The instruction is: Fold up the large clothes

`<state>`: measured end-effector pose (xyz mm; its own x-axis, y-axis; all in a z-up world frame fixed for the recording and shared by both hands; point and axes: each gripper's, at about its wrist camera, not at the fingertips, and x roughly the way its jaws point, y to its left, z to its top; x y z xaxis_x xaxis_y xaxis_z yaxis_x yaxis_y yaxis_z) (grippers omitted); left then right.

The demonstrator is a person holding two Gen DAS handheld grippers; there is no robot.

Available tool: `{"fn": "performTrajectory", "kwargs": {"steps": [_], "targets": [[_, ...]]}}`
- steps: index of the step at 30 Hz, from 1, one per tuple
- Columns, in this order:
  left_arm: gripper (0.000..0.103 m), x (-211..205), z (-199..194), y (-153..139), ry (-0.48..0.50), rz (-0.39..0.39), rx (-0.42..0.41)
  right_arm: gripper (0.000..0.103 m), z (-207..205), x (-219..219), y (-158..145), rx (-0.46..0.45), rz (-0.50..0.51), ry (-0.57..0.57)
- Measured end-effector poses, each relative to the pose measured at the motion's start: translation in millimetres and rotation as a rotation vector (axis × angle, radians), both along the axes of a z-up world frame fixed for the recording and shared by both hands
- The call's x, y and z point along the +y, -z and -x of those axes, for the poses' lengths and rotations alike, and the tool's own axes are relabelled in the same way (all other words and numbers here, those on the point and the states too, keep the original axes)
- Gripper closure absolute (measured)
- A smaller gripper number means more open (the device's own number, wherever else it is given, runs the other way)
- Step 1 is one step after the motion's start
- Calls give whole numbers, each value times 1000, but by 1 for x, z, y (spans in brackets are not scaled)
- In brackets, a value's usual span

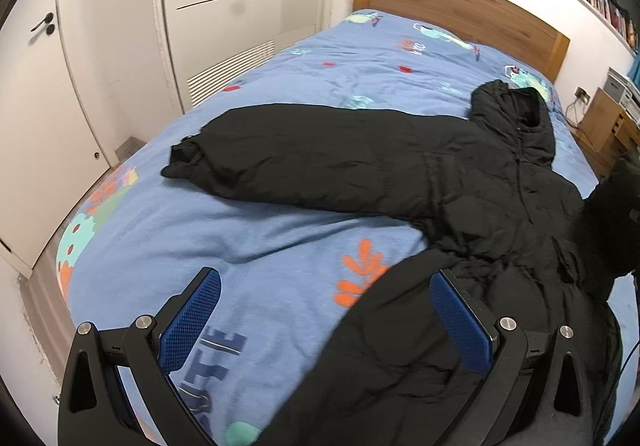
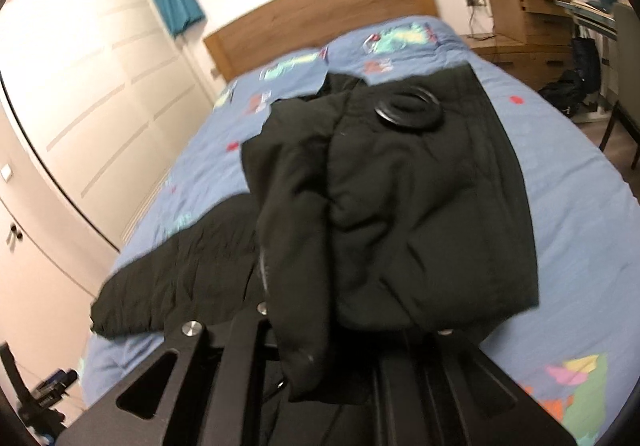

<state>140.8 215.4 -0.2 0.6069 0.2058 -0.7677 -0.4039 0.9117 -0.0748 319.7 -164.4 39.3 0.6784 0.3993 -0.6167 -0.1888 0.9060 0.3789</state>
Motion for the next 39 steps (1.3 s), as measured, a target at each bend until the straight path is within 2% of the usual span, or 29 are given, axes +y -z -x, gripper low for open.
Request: {"fn": "performTrajectory", "kwargs": {"steps": [6,12,15,17,22,27,31,35,39], "targets": [[1,21,5,11,-1,24,16,93,5,52,37,71,88,-36],[1,29,9,18,13,41,31,88,6,91,75,153,243,-88],[1,32,14,19,15,49,38,74,11,99,91,198,268,-120],[1,33,19,15,20,47,38,57,17,102,95,208,255,-142],[1,35,34,-4,23,22,15,53,32,111,87,191,239,-167],[1,30,52,-25,25,5,-33,53,56,108,67,155,168,-216],[1,14,62,-32,48,42,-62,53,77,98,47,108,150,-246],[1,-14,60,-38,90,43,-74,53,89,57,29,67,119,-214],[1,-55,40,-36,152,22,-23,53,92,7,27,46,131,-144]]}}
